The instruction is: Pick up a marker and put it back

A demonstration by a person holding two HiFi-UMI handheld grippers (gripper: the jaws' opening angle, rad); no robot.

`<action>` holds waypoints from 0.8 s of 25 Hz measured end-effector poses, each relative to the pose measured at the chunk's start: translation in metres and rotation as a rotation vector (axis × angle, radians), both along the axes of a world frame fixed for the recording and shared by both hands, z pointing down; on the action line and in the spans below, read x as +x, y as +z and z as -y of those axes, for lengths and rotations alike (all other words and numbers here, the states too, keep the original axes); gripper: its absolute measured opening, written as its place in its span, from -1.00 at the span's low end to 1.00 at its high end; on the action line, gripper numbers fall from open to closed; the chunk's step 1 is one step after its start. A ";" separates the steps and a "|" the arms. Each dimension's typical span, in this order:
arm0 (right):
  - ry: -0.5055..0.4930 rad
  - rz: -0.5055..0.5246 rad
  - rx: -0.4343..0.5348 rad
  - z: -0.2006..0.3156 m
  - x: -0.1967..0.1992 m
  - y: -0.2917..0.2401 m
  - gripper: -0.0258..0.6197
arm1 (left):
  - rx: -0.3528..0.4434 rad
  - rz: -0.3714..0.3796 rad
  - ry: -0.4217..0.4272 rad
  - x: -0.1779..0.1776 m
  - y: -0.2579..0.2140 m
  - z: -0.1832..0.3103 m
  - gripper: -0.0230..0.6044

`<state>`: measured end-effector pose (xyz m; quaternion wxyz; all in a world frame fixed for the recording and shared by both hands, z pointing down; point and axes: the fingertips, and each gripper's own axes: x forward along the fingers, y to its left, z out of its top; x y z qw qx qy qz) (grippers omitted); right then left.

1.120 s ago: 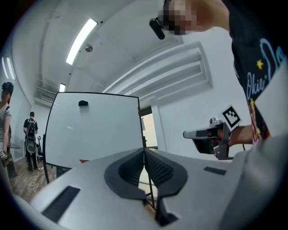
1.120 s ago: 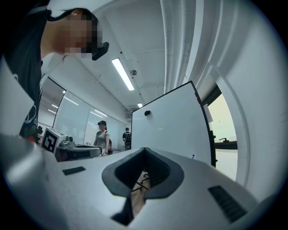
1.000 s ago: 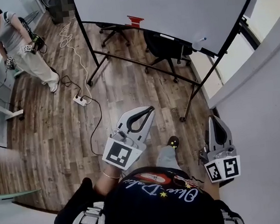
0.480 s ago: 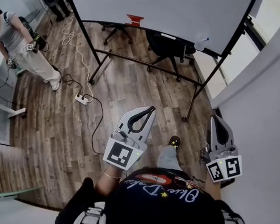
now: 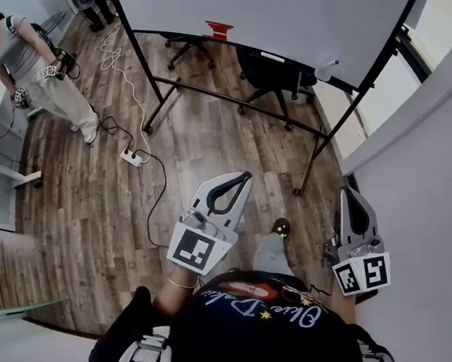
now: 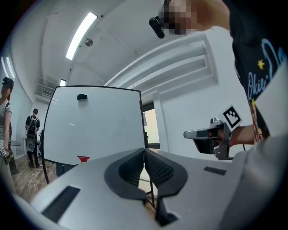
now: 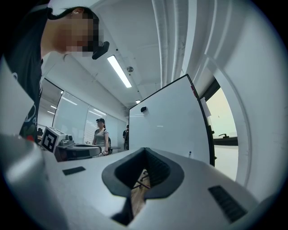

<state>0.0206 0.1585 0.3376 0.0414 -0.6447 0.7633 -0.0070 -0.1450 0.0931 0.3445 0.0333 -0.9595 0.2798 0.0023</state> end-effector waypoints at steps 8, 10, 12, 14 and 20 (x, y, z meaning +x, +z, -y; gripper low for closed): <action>-0.007 0.012 -0.007 -0.003 0.002 0.004 -0.92 | -0.001 0.006 -0.011 0.001 0.001 -0.005 -0.92; -0.009 0.014 -0.006 -0.002 0.004 0.005 -0.92 | -0.001 0.007 -0.013 0.002 0.002 -0.005 -0.92; -0.008 0.017 -0.006 0.000 0.007 0.007 -0.92 | -0.009 0.012 -0.015 0.005 0.004 -0.003 -0.92; -0.006 0.020 -0.005 0.003 0.012 0.008 -0.92 | -0.012 0.016 -0.015 0.010 0.006 0.000 -0.92; 0.009 0.025 -0.006 0.009 0.028 0.012 -0.92 | -0.010 0.013 -0.012 0.023 0.006 0.009 -0.92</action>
